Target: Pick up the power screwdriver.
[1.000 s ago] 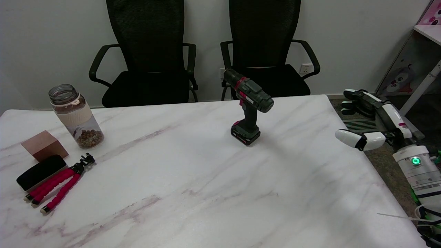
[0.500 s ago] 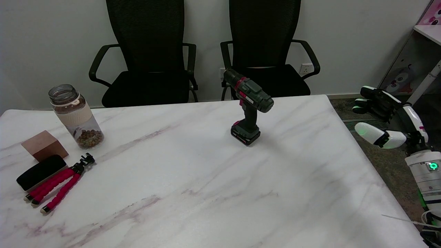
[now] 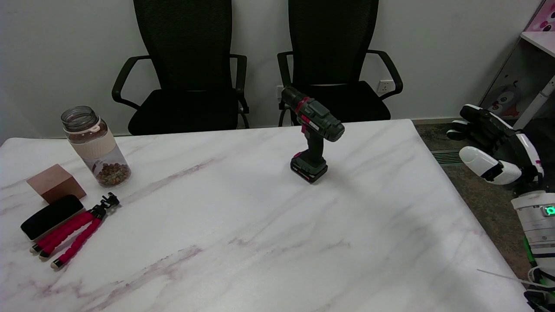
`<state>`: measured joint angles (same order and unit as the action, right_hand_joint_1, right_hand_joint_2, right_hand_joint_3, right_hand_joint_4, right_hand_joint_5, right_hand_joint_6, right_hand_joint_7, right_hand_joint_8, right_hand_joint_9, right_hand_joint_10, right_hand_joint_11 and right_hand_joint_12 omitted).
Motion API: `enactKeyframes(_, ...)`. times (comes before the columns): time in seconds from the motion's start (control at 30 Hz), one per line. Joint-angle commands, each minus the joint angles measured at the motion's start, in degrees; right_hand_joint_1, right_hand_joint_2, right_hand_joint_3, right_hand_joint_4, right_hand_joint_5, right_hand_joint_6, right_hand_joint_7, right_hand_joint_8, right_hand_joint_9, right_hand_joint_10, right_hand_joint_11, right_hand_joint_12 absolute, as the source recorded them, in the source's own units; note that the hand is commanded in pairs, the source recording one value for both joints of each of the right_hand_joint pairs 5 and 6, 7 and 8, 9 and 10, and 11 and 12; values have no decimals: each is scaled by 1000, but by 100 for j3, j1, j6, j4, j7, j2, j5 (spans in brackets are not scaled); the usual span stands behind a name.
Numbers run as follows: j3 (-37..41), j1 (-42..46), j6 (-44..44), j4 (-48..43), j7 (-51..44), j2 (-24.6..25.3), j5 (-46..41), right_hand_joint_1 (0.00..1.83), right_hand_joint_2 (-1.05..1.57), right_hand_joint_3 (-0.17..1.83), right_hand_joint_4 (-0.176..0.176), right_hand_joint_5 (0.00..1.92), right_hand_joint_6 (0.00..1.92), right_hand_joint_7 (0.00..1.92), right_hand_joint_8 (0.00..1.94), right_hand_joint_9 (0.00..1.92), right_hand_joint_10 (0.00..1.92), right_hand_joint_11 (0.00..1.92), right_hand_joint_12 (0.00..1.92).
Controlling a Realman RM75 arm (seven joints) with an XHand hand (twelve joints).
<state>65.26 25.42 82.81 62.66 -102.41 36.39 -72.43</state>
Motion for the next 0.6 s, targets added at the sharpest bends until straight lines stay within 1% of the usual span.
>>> enactKeyframes(0.03,-858,-818,-65,-8,301,557,45,847,155,827,-127,362,362,362,362,525,525,616,616)
enactKeyframes(0.13,-1347,-1256,-144,-11,301,700,54,846,155,828,-118,362,362,362,362,515,515,593,593)
enactKeyframes(0.23,-1576,-1514,-277,-60,301,857,97,846,149,833,-111,363,363,363,363,512,512,582,582)
enactKeyframes(0.33,-1550,-1593,-442,-59,301,986,223,846,138,841,-107,362,362,362,362,510,510,575,575)
enactKeyframes(0.47,-1525,-1610,-594,-6,257,1019,370,845,108,854,-89,343,343,343,343,500,500,555,555)
enactKeyframes(0.57,-1509,-1621,-743,55,234,1019,506,841,111,824,-88,292,292,292,292,506,506,569,569)
enactKeyframes(0.6,-1470,-1628,-824,72,198,1019,588,839,120,802,-92,265,265,265,265,515,515,605,605)
